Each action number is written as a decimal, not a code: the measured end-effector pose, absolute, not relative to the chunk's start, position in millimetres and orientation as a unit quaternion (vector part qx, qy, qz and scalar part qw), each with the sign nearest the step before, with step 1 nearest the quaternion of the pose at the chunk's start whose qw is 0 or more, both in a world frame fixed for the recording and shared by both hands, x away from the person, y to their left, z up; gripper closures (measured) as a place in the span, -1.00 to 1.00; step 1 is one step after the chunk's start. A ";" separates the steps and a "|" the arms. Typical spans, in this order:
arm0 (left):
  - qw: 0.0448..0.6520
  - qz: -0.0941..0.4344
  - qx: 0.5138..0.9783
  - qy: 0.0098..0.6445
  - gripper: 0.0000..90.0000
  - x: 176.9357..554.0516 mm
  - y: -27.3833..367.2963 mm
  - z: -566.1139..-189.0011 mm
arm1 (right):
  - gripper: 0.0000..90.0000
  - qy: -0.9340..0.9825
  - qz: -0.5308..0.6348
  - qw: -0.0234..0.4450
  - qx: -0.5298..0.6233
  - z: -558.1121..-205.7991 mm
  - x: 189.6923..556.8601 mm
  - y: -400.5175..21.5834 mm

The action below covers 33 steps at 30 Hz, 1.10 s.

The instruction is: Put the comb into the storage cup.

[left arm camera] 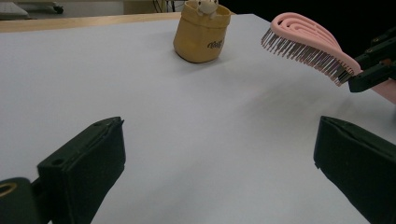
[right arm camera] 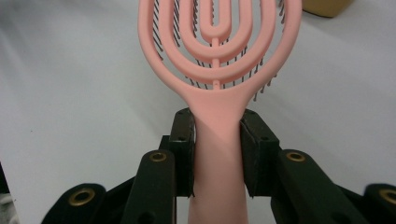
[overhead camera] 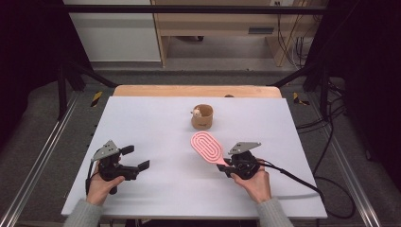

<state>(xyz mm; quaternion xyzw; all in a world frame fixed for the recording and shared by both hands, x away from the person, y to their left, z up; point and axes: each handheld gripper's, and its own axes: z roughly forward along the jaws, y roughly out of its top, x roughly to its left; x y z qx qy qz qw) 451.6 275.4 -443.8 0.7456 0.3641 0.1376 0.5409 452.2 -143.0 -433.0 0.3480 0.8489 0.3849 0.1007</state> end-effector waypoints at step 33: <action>0.549 0.123 0.743 0.362 -0.95 448.0 239.8 -431.2 | 0.54 0.841 0.424 0.116 0.315 -426.5 449.3 -138.3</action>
